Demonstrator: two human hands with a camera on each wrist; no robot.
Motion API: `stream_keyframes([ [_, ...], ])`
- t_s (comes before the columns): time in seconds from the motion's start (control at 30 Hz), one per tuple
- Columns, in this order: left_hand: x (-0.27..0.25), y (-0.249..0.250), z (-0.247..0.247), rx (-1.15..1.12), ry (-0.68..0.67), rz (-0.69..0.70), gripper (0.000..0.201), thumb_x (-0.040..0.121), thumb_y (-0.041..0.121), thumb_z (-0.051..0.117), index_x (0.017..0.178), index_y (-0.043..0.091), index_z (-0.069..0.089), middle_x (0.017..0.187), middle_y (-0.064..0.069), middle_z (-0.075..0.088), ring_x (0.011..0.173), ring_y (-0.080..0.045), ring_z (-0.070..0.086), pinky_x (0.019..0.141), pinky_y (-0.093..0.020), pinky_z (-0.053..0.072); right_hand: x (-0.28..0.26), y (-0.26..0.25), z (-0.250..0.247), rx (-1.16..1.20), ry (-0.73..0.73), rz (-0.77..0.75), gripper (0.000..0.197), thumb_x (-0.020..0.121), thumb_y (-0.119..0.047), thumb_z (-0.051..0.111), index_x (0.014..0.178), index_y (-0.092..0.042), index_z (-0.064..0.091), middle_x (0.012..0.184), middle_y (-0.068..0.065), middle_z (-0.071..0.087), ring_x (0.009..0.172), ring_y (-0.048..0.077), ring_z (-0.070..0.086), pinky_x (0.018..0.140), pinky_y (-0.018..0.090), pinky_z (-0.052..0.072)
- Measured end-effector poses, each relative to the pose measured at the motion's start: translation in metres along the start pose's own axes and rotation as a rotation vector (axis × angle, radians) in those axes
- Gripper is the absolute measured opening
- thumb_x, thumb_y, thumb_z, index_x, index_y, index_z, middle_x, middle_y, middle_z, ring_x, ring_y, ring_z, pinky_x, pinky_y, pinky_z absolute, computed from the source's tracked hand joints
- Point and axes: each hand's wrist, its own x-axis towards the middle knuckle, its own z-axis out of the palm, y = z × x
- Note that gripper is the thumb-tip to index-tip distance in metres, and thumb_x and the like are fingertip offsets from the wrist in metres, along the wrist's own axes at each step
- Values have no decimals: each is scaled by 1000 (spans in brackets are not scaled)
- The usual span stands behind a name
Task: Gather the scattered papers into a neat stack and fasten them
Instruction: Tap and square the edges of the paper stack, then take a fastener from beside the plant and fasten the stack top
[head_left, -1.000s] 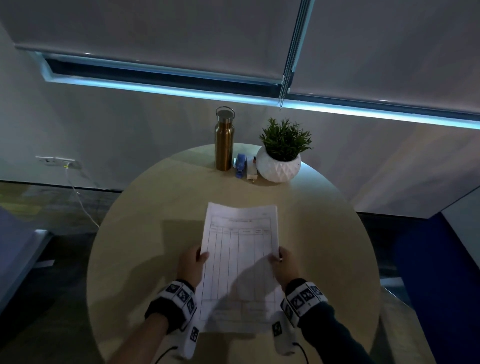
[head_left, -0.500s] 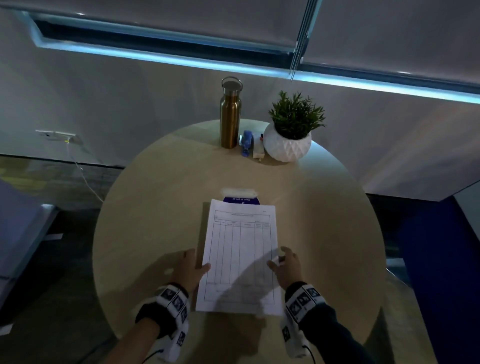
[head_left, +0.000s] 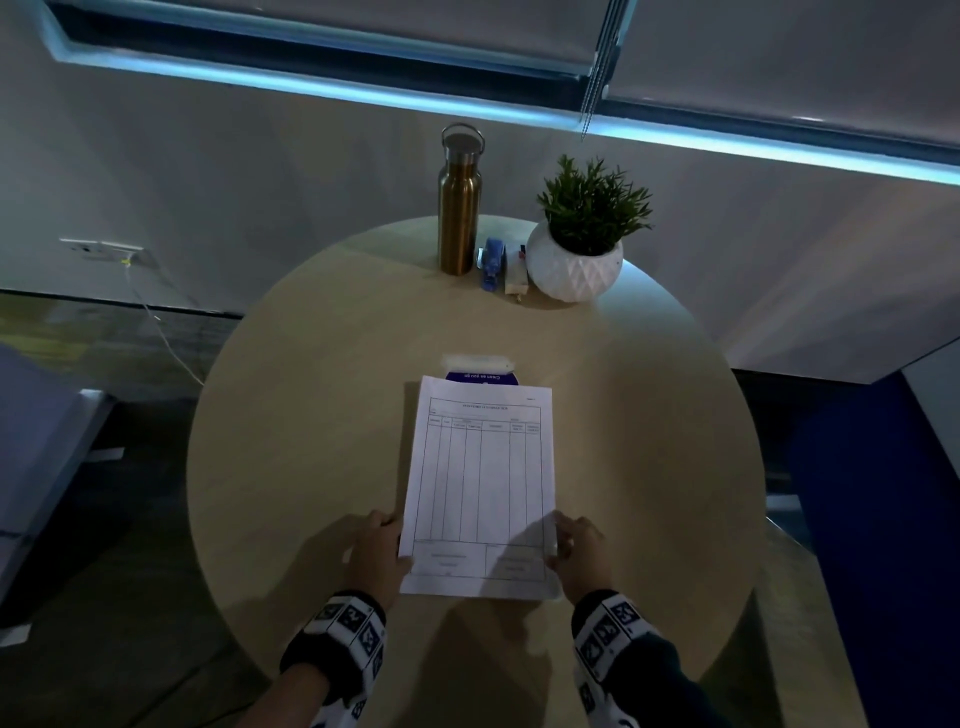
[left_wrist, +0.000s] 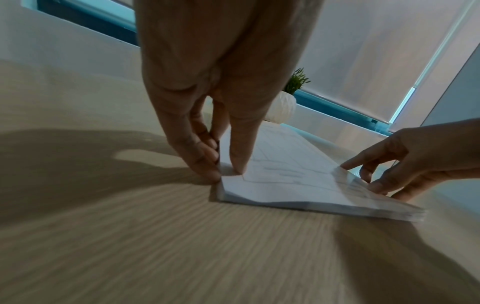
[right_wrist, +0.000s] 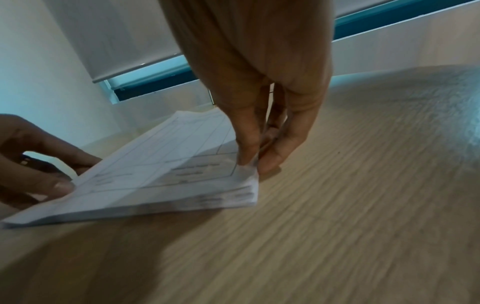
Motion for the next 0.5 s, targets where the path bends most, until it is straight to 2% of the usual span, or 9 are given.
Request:
stream_keyframes([
  [0.1,6,5,-10,90,60,-11,59,73,14,73,126,9,46,129,-11,41,110,-27,51,91,-38,50,2,-4,-21,-32,-98,-23,47,80,-11,67,125,-12,53,109,9,56,93,18,51,72,19,44],
  [0.13,9,10,-16,140,104,18,64,75,19,72,130,12,41,134,-9,37,115,-26,49,91,-37,50,6,-6,-34,-12,-110,-27,49,81,-14,68,127,-11,50,115,11,56,94,16,50,68,17,42],
  [0.2,17,26,-26,247,146,145,76,76,27,72,140,18,32,145,-5,30,125,-25,43,99,-37,45,25,-15,-62,17,-68,-53,43,82,-15,69,122,-10,53,113,10,58,91,14,50,66,16,38],
  [0.27,27,46,-29,374,19,285,91,72,34,74,145,27,22,155,0,14,140,-25,24,112,-42,30,54,-32,-89,12,9,-123,32,81,-13,69,111,-11,60,100,4,59,89,16,54,73,20,40],
  [0.33,40,59,-18,494,-208,334,109,65,41,79,147,35,7,158,3,-12,146,-27,-8,118,-54,8,91,-55,-111,4,72,-216,22,79,-7,69,101,-6,65,89,1,59,82,18,56,74,24,42],
  [0.37,46,63,-10,532,-316,333,118,61,45,80,146,38,-1,155,3,-25,143,-29,-22,114,-59,-2,111,-66,-120,0,91,-251,19,78,-3,69,97,-4,67,86,3,60,80,20,57,74,25,43],
  [0.43,57,63,5,608,-456,308,132,54,51,83,142,44,-16,142,2,-44,133,-34,-37,106,-66,-12,150,-87,-133,-32,132,-319,17,78,-2,67,95,-3,69,89,8,66,80,23,60,77,29,48],
  [0.5,66,59,18,675,-476,281,141,51,52,83,132,48,-32,134,2,-56,125,-35,-43,102,-71,-14,187,-101,-137,-70,162,-347,19,80,-5,65,98,-6,70,98,11,68,86,25,62,82,32,49],
])
